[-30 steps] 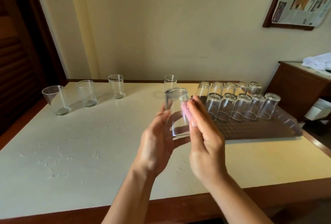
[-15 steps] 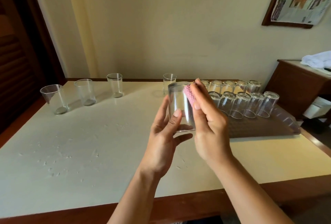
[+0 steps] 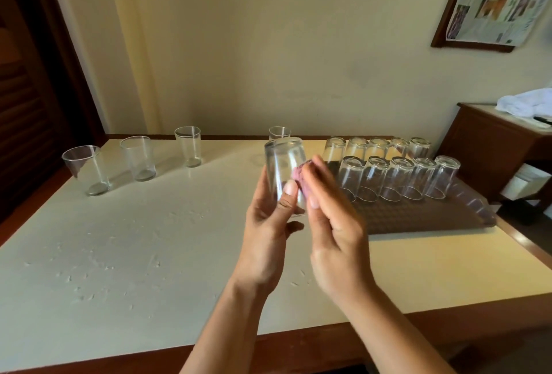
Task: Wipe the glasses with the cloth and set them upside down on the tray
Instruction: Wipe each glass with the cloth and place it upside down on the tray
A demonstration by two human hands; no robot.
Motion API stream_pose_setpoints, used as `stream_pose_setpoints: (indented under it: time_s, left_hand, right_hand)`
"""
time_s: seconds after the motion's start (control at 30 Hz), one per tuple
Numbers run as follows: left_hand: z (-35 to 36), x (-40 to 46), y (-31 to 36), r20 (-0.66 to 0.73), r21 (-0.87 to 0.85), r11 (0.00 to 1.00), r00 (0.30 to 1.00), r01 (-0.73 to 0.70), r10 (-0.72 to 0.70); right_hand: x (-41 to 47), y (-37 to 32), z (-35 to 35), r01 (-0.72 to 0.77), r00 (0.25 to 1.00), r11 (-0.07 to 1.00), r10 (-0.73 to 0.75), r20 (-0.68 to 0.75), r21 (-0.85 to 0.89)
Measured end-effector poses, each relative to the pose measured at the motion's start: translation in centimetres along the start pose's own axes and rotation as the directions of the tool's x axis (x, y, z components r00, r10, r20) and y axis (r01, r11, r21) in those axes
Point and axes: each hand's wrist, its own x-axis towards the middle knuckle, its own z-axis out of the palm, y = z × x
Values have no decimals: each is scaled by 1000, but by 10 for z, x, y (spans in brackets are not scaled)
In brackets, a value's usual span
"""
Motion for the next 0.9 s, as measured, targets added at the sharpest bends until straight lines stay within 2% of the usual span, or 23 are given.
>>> stream_pose_setpoints:
  time_s: [0.07,0.17,0.27,0.37,0.43,0.5,0.6,0.67,0.77,0.83,0.9]
  left_hand:
    - [-5,2,2,34,-35,997,997,65,-64]
    - [-8,-2,0,162,-33,989,977,146,-139]
    - [-1,-4,-4,100,-77,991,990,110,-102]
    - [2,0,-2,12,-163,985,998,61,-60]
    - [2,2,0,30,-169,983,997,75,-71]
    - [0,-1,1,65,-195,967,986,162,-152]
    - [-1,-4,-2,185,-172,953,959,248,-216]
    - [3,-4,-2,163,-175,961,969,216,-188]
    - [5,2,1,31,-193,975,994,107,-103]
    - [3,2,1,31,-161,983,996,90,-86]
    - [2,-1,-1,69,-146,981,990,131,-122]
  right_hand:
    - [-13,3,3,17,1000,999,-17,4,-30]
    - [2,7,-7,3,999,1000,-4,-39,-31]
    - [21,10,-13,-37,997,999,35,-68,-22]
    - [5,8,-6,-35,999,999,36,-24,15]
    - [-12,8,-2,-22,1000,998,21,-21,-55]
    - [-13,9,-5,-7,1000,997,5,-28,-72]
    - [12,11,-14,-17,999,998,13,-51,-67]
    - [22,10,-16,-23,998,997,19,-56,-76]
    - [6,4,-10,15,999,996,-18,-32,-83]
    - [-11,5,-5,38,999,994,-40,-11,-103]
    - [-11,8,-7,47,999,993,-49,-16,-108]
